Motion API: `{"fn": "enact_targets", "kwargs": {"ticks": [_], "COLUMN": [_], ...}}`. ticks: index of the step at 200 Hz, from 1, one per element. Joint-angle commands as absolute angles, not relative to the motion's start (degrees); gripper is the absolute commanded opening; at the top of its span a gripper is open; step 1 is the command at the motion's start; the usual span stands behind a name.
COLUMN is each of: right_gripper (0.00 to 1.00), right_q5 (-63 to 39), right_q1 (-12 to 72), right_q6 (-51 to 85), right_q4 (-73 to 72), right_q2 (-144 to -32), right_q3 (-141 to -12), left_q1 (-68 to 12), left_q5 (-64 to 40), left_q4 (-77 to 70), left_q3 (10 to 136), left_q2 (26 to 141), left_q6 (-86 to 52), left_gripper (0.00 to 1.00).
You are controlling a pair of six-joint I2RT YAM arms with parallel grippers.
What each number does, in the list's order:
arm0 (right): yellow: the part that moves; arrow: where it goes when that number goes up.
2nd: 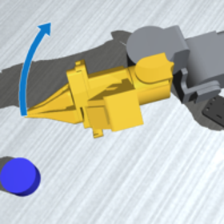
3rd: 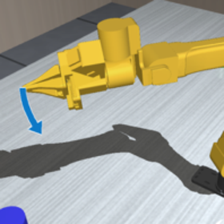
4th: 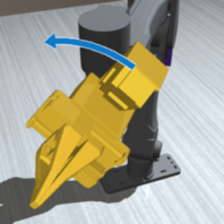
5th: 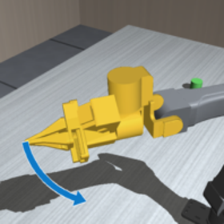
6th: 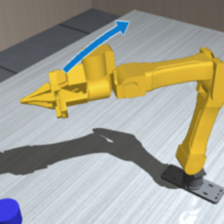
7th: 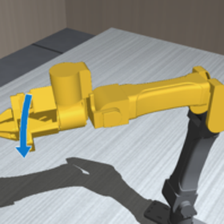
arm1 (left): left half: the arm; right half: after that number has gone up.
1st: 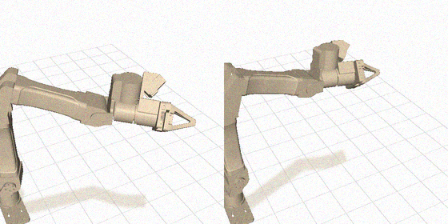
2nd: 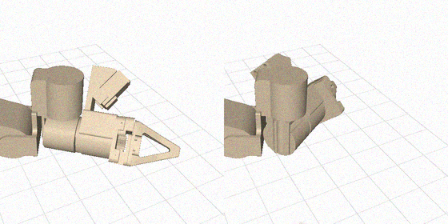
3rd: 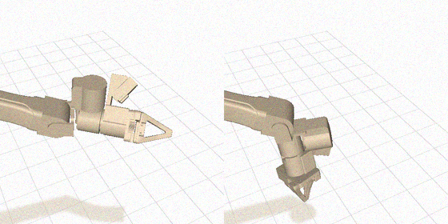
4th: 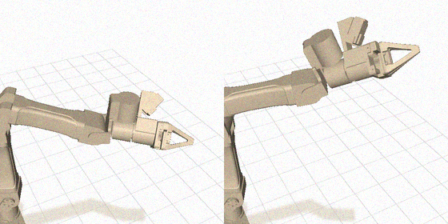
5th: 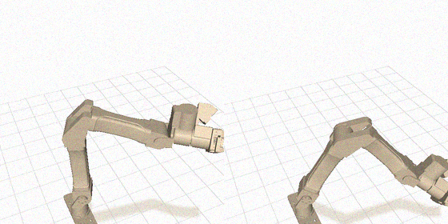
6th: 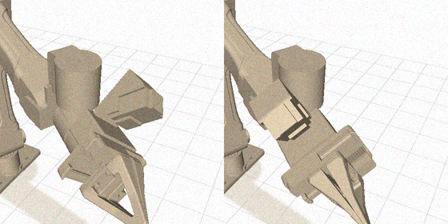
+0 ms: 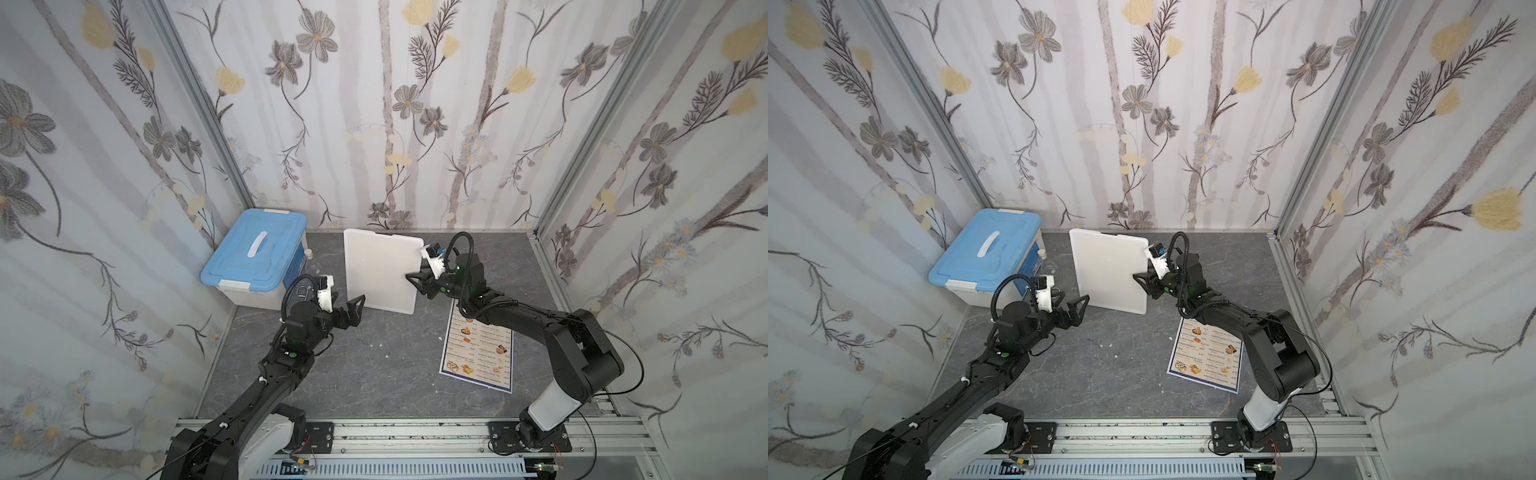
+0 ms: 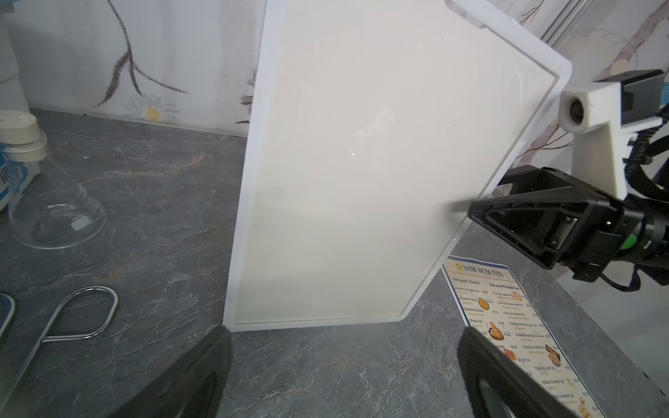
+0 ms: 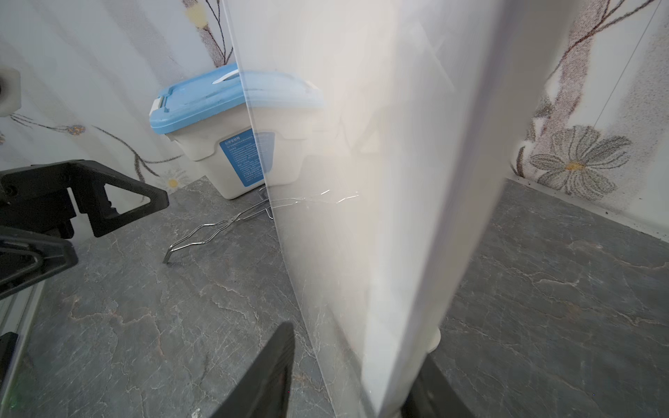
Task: Insert the menus into the narrow rack
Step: Adjust the narrow rack at the center of the board.
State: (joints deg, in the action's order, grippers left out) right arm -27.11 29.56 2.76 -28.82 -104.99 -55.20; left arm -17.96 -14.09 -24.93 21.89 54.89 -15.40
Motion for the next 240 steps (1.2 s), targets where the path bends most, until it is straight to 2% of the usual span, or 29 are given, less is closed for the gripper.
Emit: {"fn": "enact_targets", "kwargs": {"ticks": [1,17,40,93,174,240], "right_gripper": [0.37,0.34,0.24,0.18,0.17,0.21], "right_q5": [-27.9,-28.0,-28.6,-28.4,-25.1,-21.5], "right_q1": [29.6,29.6,29.7,30.4,31.5,33.0], "right_q6": [1.7,1.4,1.2,1.3,-0.3,0.6], "right_q4": [-29.7,-29.3,-28.9,-28.3,-23.1,-19.8], "right_q2": [-105.4,-105.4,-105.1,-104.1,-96.2,-92.9], "right_q3": [-55.9,-55.9,-55.6,-54.0,-46.6,-43.5], "left_q1": [-18.0,-18.0,-18.0,-18.2,-18.1,-18.1], "left_q5": [-13.5,-13.4,-13.4,-12.1,-9.8,-10.2], "left_q4": [-25.6,-25.8,-25.9,-23.6,-21.6,-21.4], "left_q3": [22.2,22.2,22.3,22.4,22.7,22.2], "left_q2": [55.0,55.2,55.4,53.2,50.9,50.3], "left_q6": [-14.5,-14.5,-14.5,-14.9,-16.0,-17.5], "left_gripper": [1.00,1.00,1.00,1.00,1.00,1.00]}}
